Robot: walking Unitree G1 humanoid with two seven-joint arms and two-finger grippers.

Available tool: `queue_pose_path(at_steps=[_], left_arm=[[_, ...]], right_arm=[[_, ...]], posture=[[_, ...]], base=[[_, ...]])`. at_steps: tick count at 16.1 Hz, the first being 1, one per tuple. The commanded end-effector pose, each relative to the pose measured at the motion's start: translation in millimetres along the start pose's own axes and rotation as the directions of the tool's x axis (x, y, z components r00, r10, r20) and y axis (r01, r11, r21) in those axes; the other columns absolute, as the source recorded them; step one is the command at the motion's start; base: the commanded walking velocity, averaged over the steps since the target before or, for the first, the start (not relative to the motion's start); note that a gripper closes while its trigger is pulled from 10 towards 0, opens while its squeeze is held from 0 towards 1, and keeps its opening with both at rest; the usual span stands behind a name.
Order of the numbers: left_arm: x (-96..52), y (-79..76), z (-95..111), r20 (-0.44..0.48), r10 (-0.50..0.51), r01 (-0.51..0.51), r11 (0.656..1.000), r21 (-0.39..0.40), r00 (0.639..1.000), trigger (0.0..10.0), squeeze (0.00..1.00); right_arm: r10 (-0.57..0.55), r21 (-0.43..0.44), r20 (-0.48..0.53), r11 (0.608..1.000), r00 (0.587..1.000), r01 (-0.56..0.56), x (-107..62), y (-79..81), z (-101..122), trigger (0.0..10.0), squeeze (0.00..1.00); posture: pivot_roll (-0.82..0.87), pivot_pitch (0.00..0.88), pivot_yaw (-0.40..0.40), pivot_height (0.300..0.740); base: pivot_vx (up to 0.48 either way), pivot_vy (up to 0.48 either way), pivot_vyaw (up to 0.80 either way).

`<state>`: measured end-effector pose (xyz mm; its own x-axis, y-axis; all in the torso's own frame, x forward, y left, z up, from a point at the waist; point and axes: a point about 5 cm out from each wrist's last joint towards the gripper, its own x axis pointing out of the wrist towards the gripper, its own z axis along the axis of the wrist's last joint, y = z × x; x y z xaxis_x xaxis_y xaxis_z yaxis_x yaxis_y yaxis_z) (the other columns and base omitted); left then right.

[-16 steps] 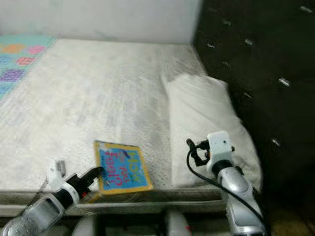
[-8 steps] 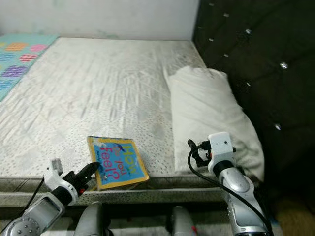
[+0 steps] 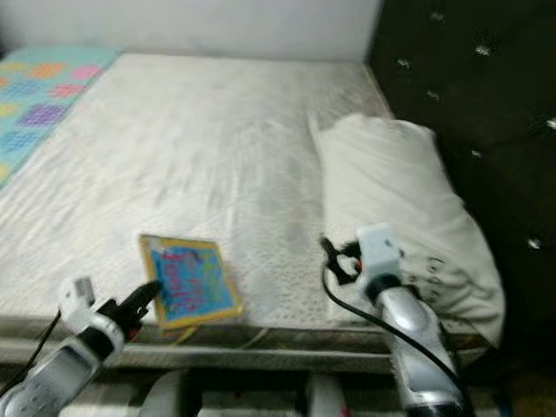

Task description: Clean up the room

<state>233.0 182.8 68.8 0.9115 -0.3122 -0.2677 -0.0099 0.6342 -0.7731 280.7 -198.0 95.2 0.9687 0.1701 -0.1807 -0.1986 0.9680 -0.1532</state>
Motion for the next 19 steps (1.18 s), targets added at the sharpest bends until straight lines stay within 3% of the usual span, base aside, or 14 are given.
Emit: queue_pose_path(at_steps=[1,5,13,19], left_arm=[[2.1,-9.9,-1,-0.001,-0.052,0.052,0.999,0.008,0.999,10.0,0.0],[10.0,-4.9,10,-0.018,-0.037,0.038,0.996,0.078,0.999,10.0,0.0],[49.6,14.3,35,-0.017,-0.02,0.021,0.997,0.072,1.0,10.0,0.0],[91.0,1.3,26,-0.096,-0.114,0.119,0.992,0.043,0.989,10.0,0.0]], right_arm=[[-0.014,-0.001,-0.003,1.0,1.0,0.014,-1.4,-4.2,0,10.0,0.0],[-0.024,-0.005,-0.009,1.0,1.0,0.024,-4.9,-7.5,-2,10.0,0.0],[-0.079,-0.045,-0.015,0.996,0.997,0.078,-19.0,-28.7,1,10.0,0.0],[-0.168,-0.129,-0.046,0.979,0.985,0.161,-55.6,-61.9,8,10.0,0.0]], posture=[[-0.16,0.057,-0.04,0.634],[-0.17,0.067,-0.05,0.634],[-0.22,0.111,-0.081,0.634],[-0.36,0.168,-0.127,0.634]], base=[[0.0,0.0,0.0],[0.0,0.0,0.0],[0.0,0.0,0.0],[0.0,0.0,0.0]])
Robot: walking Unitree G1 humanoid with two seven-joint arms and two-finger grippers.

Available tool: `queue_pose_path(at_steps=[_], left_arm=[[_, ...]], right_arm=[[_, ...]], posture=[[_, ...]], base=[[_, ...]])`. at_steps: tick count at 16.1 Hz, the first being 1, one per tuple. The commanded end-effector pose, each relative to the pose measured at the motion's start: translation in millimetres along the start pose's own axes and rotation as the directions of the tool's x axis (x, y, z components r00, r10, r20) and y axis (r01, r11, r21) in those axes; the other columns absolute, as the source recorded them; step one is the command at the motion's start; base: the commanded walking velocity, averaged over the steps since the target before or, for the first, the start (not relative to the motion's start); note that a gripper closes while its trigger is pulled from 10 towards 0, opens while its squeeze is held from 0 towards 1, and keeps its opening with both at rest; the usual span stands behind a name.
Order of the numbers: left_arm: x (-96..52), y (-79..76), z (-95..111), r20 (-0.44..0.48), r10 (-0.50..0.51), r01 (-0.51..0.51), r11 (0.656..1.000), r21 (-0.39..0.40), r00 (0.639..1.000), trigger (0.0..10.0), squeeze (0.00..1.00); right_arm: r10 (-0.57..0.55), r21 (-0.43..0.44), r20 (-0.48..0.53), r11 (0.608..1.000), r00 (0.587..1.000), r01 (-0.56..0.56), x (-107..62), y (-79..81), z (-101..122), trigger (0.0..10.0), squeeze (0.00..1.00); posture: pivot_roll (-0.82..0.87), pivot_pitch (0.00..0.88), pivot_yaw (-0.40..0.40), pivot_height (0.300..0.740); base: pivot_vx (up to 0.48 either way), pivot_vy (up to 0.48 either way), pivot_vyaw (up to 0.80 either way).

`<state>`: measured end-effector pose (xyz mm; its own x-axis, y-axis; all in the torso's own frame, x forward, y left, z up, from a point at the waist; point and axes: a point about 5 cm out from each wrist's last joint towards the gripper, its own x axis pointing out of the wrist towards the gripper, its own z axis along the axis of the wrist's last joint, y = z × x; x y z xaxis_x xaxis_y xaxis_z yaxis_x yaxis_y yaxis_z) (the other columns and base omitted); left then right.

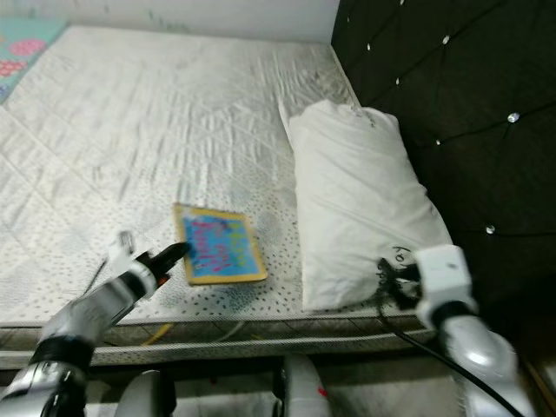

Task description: Clean up the room

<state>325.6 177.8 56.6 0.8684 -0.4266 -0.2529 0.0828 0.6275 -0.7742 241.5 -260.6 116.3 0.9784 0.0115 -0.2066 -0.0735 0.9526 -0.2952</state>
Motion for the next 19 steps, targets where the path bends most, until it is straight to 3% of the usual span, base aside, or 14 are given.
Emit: queue_pose_path(at_steps=[1,5,8,19], left_arm=[[9.6,-9.4,-3,-0.01,-0.044,0.044,0.999,-0.002,0.999,10.0,0.0],[29.0,-24.2,-20,-0.054,-0.069,0.066,0.996,-0.054,0.996,10.0,0.0],[27.9,-19.0,-32,-0.074,-0.043,0.034,0.991,-0.129,0.996,10.0,0.0],[27.8,-18.6,-33,-0.078,-0.043,0.033,0.991,-0.133,0.996,10.0,0.0]], right_arm=[[-0.03,-0.022,0.005,0.999,1.0,0.03,-7.5,-11.5,6,10.0,0.0],[-0.056,-0.063,-0.005,0.996,0.998,0.056,-17.9,-26.8,13,10.0,0.0],[-0.057,-0.072,-0.011,0.996,0.998,0.056,-20.3,-28.4,14,10.0,0.0],[-0.058,-0.072,-0.011,0.996,0.998,0.057,-20.6,-28.4,14,10.0,0.0]], posture=[[-0.38,0.174,-0.131,0.634],[-0.43,0.176,-0.144,0.634],[-0.44,0.178,-0.144,0.634],[-0.44,0.178,-0.144,0.634]], base=[[0.0,0.0,0.0],[0.0,0.0,0.0],[0.0,0.0,0.0],[0.0,0.0,0.0]])
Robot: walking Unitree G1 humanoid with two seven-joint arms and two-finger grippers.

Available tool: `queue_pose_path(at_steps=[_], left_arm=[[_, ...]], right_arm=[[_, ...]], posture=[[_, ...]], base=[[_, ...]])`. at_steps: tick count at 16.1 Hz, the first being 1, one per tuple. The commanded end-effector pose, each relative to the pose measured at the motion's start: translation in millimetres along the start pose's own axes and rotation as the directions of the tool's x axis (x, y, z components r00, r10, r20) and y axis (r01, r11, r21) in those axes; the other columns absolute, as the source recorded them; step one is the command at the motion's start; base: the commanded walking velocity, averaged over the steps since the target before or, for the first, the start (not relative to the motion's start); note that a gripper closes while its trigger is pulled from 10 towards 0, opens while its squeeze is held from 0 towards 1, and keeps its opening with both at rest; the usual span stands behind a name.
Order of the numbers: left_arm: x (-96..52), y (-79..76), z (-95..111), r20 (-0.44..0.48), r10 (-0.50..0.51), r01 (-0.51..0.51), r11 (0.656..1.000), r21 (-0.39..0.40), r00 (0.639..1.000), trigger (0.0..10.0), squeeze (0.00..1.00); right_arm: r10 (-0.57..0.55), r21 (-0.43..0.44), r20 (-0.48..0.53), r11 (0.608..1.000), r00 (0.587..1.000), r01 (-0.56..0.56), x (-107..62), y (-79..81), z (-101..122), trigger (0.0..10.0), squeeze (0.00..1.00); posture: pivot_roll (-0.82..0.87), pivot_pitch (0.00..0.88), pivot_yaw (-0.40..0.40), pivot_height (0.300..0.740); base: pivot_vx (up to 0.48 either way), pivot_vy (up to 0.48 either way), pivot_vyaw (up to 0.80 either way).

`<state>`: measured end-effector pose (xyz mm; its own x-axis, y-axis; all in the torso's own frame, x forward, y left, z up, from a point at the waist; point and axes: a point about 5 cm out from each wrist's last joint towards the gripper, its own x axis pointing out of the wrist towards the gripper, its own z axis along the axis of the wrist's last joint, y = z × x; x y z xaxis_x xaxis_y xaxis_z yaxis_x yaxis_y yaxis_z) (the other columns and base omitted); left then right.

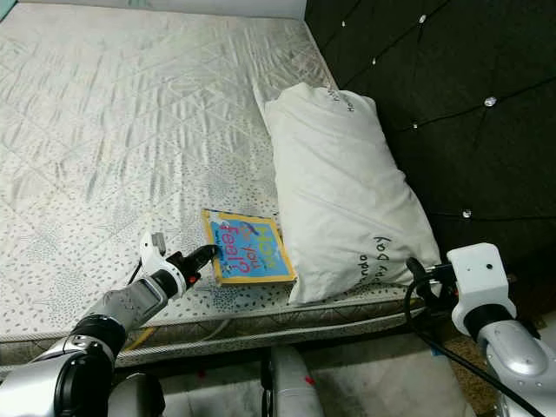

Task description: Clean up the room

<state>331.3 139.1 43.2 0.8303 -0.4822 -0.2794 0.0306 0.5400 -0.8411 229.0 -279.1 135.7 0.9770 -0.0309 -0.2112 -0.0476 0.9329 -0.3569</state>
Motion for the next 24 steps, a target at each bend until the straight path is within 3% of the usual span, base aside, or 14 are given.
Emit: queue_pose_path(at_steps=[1,6,7,8,11,14,17,22,24], left_arm=[[3.2,-4.8,-3,-0.01,-0.025,0.025,1.0,-0.01,1.0,10.0,0.0],[3.1,-2.7,-6,-0.016,-0.014,0.014,1.0,-0.011,1.0,10.0,0.0],[-18.7,34.3,-39,-0.141,0.121,-0.12,0.993,0.016,0.983,10.0,0.0],[-32.6,52.1,-54,-0.202,0.188,-0.183,0.982,0.04,0.961,10.0,0.0],[-35.3,55.1,-54,-0.216,0.203,-0.194,0.979,0.06,0.955,10.0,0.0],[-38.3,58.9,-48,-0.199,0.228,-0.214,0.973,0.09,0.953,10.0,0.0],[-41.2,61.1,-23,-0.13,0.268,-0.246,0.955,0.165,0.955,10.0,0.0],[-54.7,70.2,7,-0.092,0.343,-0.294,0.893,0.34,0.935,10.0,0.0],[-55.0,69.3,14,-0.066,0.346,-0.302,0.885,0.354,0.936,10.0,0.0]], right_arm=[[-0.019,-0.013,0.005,1.0,1.0,0.019,-4.0,-6.4,3,10.0,0.0],[-0.018,-0.013,0.001,1.0,1.0,0.018,-4.5,-6.3,4,10.0,0.0],[-0.004,-0.006,-0.003,1.0,1.0,0.004,-1.1,-1.5,2,10.0,0.0],[0.001,-0.002,-0.004,1.0,1.0,-0.001,0.5,0.7,1,10.0,0.0],[0.003,0.0,-0.004,1.0,1.0,-0.003,1.3,1.8,0,10.0,0.0],[0.002,0.0,-0.004,1.0,1.0,-0.002,3.6,1.5,0,10.0,0.0],[-0.002,0.0,-0.006,1.0,1.0,0.002,3.1,0.5,-1,10.0,0.0],[0.001,0.005,-0.01,1.0,1.0,0.0,2.2,2.1,-2,10.0,0.0],[0.004,0.007,-0.009,1.0,1.0,-0.004,3.0,3.5,-2,10.0,0.0]], posture=[[-0.44,0.178,-0.144,0.634],[-0.44,0.178,-0.145,0.634],[-0.42,0.166,-0.125,0.634],[-0.42,0.166,-0.125,0.634],[-0.41,0.164,-0.126,0.634],[-0.41,0.16,-0.127,0.634],[-0.41,0.158,-0.125,0.634],[-0.4,0.164,-0.125,0.634],[-0.4,0.165,-0.127,0.634]], base=[[0.0,0.0,0.0],[0.0,0.0,0.0],[0.0,0.0,0.0],[0.0,0.0,0.0],[0.0,0.0,0.0],[0.0,0.0,0.0],[0.0,0.0,0.0],[0.0,0.0,0.0],[0.0,0.0,0.0]])
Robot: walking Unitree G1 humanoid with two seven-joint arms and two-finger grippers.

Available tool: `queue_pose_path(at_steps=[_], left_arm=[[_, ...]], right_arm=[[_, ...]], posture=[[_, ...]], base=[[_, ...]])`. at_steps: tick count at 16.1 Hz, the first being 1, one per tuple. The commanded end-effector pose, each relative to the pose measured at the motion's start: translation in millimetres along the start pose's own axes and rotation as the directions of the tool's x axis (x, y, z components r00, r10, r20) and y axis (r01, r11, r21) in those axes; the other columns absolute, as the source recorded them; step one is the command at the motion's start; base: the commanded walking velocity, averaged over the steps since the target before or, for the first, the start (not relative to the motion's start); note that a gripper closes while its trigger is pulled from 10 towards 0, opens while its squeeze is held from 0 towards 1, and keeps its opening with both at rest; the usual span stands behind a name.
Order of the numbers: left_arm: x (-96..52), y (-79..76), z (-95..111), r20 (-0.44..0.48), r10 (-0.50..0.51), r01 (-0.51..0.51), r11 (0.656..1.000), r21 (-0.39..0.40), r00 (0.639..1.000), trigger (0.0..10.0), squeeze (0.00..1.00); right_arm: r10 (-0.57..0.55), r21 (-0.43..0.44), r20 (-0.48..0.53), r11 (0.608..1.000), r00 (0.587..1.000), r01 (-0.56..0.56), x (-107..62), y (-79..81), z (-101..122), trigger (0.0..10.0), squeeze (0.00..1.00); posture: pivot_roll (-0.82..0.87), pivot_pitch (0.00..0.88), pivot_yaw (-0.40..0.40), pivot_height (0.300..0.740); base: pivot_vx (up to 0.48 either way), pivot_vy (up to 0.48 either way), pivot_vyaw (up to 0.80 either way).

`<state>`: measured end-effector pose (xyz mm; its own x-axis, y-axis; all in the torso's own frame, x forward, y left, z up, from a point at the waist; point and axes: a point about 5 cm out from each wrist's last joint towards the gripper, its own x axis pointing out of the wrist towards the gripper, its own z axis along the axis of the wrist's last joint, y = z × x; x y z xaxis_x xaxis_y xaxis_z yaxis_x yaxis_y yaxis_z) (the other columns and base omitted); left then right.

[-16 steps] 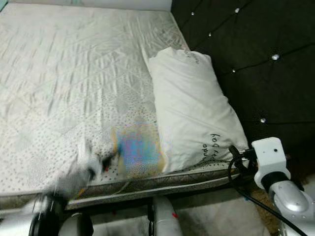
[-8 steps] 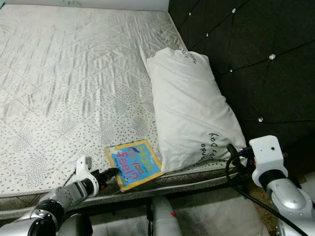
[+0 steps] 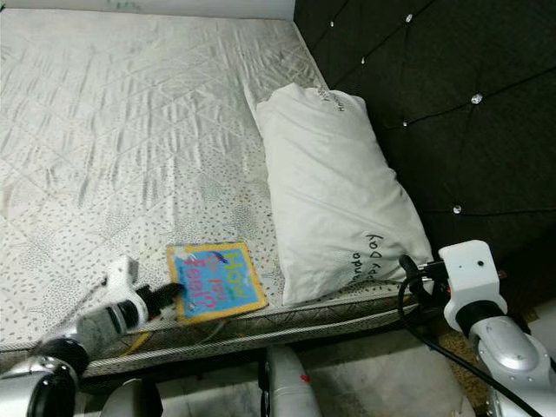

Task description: Clean up the room

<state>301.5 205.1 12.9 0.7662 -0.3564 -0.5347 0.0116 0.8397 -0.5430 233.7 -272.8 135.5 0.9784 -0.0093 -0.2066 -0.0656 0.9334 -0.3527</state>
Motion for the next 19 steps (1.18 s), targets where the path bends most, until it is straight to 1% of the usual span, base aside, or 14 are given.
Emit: queue_pose_path(at_steps=[1,2,3,5,6,8,10,11,13,14,15,16,17,19], left_arm=[[-3.5,9.0,-6,-0.032,0.066,-0.064,0.997,0.042,0.997,10.0,0.0],[-1.7,5.9,-7,-0.051,0.052,-0.049,0.997,0.059,0.997,10.0,0.18],[-0.2,3.4,-7,-0.077,0.047,-0.039,0.995,0.094,0.996,10.0,1.0],[-0.7,5.2,-5,-0.089,0.078,-0.065,0.987,0.147,0.993,10.0,1.0],[-1.0,5.8,-5,-0.093,0.084,-0.069,0.985,0.155,0.992,10.0,1.0],[-3.8,11.2,-4,-0.107,0.123,-0.099,0.974,0.206,0.987,10.0,1.0],[-7.5,17.5,-3,-0.106,0.158,-0.131,0.966,0.221,0.982,10.0,1.0],[-10.0,21.7,-2,-0.101,0.187,-0.158,0.957,0.244,0.977,10.0,1.0],[-12.8,25.9,3,-0.079,0.211,-0.186,0.95,0.252,0.974,10.0,1.0],[-15.3,29.1,12,-0.021,0.241,-0.229,0.942,0.244,0.97,10.0,1.0],[-16.8,31.3,16,0.022,0.265,-0.264,0.943,0.202,0.964,10.0,1.0],[-18.0,33.7,15,0.049,0.287,-0.291,0.943,0.16,0.957,10.0,1.0],[-20.5,37.8,15,0.112,0.326,-0.339,0.933,0.123,0.939,10.0,1.0],[-24.8,41.4,13,0.188,0.354,-0.379,0.918,0.116,0.916,10.0,1.0]], right_arm=[[-0.013,0.008,-0.021,1.0,1.0,0.014,-1.3,-1.7,-5,10.0,0.0],[-0.012,0.008,-0.02,1.0,1.0,0.012,-1.0,-1.5,-4,10.0,0.0],[-0.014,0.007,-0.02,1.0,1.0,0.014,-1.2,-2.8,-4,10.0,0.0],[-0.018,0.009,-0.022,1.0,1.0,0.018,-1.8,-3.9,-5,10.0,0.0],[-0.018,0.01,-0.022,1.0,1.0,0.019,-1.7,-3.7,-5,10.0,0.0],[-0.014,0.018,-0.021,1.0,1.0,0.015,-1.1,-0.4,-5,10.0,0.0],[-0.009,0.026,-0.018,1.0,1.0,0.009,0.8,1.9,-5,10.0,0.0],[-0.009,0.027,-0.016,1.0,1.0,0.009,2.1,2.5,-5,10.0,0.0],[-0.011,0.031,-0.014,0.999,1.0,0.012,4.1,2.6,-6,10.0,0.0],[-0.013,0.038,-0.011,0.999,1.0,0.013,6.1,4.3,-7,10.0,0.0],[-0.012,0.047,-0.008,0.999,1.0,0.012,7.8,6.5,-8,10.0,0.0],[-0.009,0.065,0.002,0.998,1.0,0.009,11.9,11.7,-8,10.0,0.0],[-0.002,0.094,0.022,0.996,1.0,0.0,18.9,19.3,-4,10.0,0.0],[0.014,0.148,0.052,0.989,0.999,-0.021,27.8,29.8,3,10.0,0.0]], posture=[[-0.4,0.165,-0.127,0.634],[-0.4,0.167,-0.13,0.634],[-0.41,0.166,-0.13,0.634],[-0.41,0.165,-0.124,0.634],[-0.41,0.165,-0.123,0.634],[-0.4,0.158,-0.119,0.634],[-0.39,0.149,-0.115,0.634],[-0.39,0.144,-0.112,0.634],[-0.38,0.136,-0.107,0.634],[-0.37,0.126,-0.097,0.634],[-0.35,0.117,-0.088,0.634],[-0.34,0.108,-0.079,0.634],[-0.31,0.089,-0.063,0.634],[-0.29,0.078,-0.053,0.634]], base=[[0.0,0.0,0.0],[0.0,0.0,0.0],[0.0,0.0,0.0],[0.0,0.0,0.0],[0.0,0.0,0.0],[0.0,0.0,0.0],[0.0,0.0,0.0],[0.0,0.0,0.0],[0.0,0.0,0.0],[0.0,0.0,0.0],[0.0,0.0,0.0],[0.0,0.0,0.0],[0.0,0.0,0.0],[0.0,0.0,0.0]])
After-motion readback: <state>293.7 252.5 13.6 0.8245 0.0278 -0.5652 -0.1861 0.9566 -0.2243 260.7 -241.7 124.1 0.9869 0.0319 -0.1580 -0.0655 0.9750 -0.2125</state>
